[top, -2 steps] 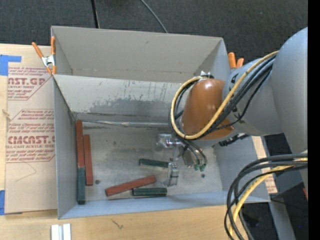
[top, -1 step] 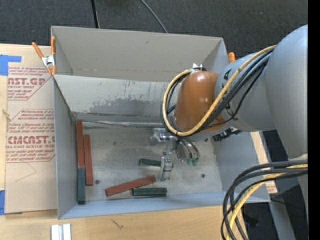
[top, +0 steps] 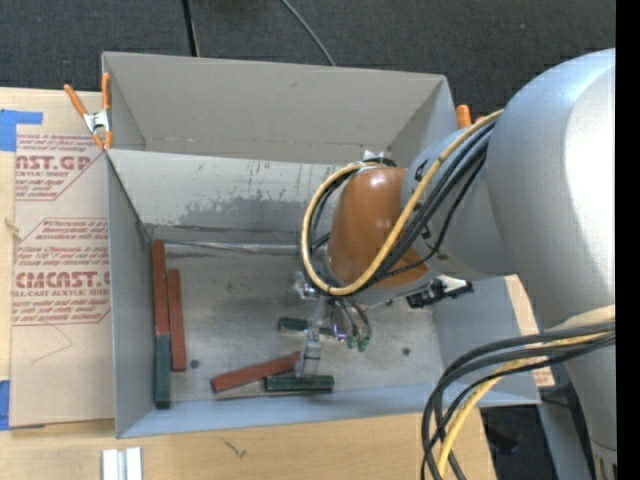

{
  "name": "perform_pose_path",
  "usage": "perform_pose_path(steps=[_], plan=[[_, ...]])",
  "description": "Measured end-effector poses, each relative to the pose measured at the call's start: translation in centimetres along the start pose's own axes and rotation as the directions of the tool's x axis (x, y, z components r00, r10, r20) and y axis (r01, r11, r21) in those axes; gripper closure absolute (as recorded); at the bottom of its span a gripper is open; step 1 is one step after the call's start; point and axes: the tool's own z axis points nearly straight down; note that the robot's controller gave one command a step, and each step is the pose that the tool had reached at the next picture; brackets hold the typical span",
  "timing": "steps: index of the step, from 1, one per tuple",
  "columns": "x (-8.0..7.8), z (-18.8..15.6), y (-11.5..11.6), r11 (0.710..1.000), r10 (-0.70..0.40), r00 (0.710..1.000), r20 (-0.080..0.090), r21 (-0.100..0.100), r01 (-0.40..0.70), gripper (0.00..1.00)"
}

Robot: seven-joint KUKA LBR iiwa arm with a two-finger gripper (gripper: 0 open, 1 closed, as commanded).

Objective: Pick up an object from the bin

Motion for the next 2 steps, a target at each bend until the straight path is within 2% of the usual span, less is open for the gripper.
perform_pose_path(steps=[1,2], plan=[[-0.08,0.42,1.55,0.979,-0.203,0.979,-0.005,0.001,0.203,1.0],[-0.08,0.43,1.55,0.979,-0.204,0.979,-0.005,0.001,0.204,1.0]])
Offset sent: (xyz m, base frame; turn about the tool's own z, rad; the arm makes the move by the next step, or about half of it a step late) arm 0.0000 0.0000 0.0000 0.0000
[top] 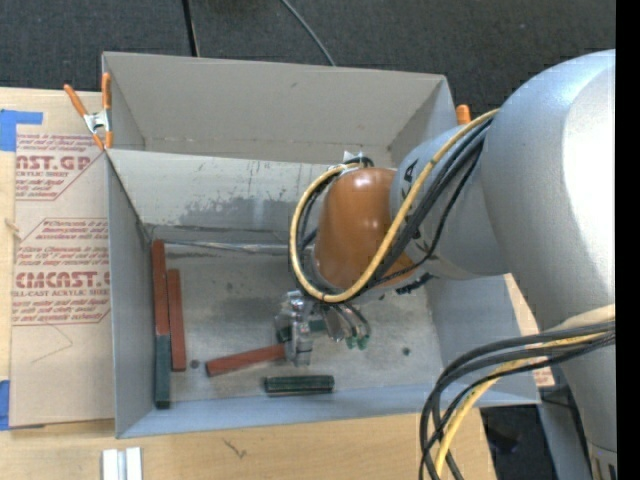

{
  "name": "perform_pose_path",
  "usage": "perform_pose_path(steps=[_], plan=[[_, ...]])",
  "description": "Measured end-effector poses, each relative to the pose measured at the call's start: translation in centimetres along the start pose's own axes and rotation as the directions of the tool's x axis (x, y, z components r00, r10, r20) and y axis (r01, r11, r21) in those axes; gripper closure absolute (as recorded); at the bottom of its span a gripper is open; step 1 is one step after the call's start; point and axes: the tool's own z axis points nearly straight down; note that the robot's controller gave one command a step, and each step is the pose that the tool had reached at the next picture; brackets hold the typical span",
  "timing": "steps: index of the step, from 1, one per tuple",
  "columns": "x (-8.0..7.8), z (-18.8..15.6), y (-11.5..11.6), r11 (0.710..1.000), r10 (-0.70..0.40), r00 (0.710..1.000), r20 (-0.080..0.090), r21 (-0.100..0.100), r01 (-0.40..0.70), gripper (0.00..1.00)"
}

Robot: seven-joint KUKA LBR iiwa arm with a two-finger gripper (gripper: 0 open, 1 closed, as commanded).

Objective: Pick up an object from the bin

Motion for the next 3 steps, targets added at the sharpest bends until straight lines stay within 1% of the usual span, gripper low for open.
perform_pose_path(steps=[1,2,3], plan=[[0.1,-0.5,0.0,1.0,0.0,1.0,0.0,0.0,0.0,1.0],[0.3,-2.6,0.0,1.0,0.001,1.0,-0.003,0.0,-0.001,1.0],[0.1,-4.3,0.0,1.0,0.001,1.0,0.004,0.0,-0.001,1.0]])
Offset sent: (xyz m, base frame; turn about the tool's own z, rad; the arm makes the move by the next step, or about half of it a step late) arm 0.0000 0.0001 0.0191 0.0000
